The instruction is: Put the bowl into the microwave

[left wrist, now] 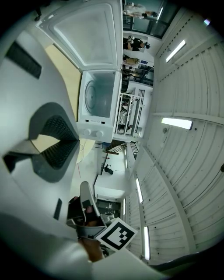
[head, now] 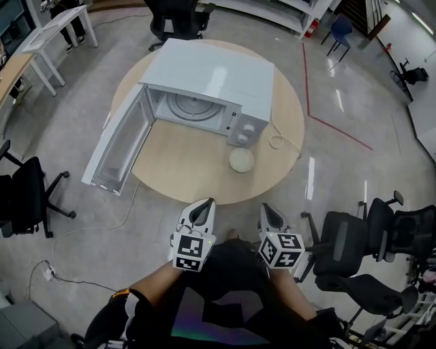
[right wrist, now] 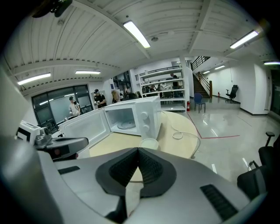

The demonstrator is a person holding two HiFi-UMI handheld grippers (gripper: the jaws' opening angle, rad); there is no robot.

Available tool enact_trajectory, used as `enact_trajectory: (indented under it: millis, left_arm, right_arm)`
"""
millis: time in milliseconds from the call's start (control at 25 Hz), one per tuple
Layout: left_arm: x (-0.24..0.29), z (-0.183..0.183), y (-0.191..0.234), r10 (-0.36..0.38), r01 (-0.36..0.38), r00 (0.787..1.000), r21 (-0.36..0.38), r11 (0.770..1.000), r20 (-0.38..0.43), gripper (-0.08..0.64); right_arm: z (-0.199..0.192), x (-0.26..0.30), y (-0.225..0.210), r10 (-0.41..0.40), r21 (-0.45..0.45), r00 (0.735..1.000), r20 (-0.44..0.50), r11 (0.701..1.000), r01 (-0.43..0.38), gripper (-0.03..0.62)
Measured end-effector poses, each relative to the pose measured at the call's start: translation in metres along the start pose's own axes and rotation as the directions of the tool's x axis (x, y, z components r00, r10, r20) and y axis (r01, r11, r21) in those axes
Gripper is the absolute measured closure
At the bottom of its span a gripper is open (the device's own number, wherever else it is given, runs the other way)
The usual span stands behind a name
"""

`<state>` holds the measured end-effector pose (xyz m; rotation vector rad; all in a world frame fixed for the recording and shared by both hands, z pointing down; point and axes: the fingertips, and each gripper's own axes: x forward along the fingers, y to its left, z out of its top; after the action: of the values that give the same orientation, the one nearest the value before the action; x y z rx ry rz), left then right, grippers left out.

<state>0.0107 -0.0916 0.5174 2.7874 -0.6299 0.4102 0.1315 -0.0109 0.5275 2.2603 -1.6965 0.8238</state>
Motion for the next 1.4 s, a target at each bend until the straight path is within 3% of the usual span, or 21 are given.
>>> enact_trajectory:
  millis: [680,1080,1400]
  left_arm:
    - [0.058,0.014,0.021,0.103,-0.103,0.993,0.007,0.995,-0.056,0.514]
    - [0.119,0.022,0.025,0.118,-0.117,0.986,0.017,0.993,-0.117,0.514]
    - [0.163,0.017,0.032,0.152,-0.137,0.970,0.089,0.987,-0.191,0.514]
  right_arm:
    - [0.030,0.072,-0.039,0.121,-0.016,0.992,-0.042,0.992,-0.121,0.576]
    - [0.042,0.136,-0.071,0.242,-0.025,0.966,-0.087,0.969,-0.245,0.574]
    - [0.032,0.191,-0.091,0.312,0.038,0.937,-0.158,0.950,-0.310,0.571]
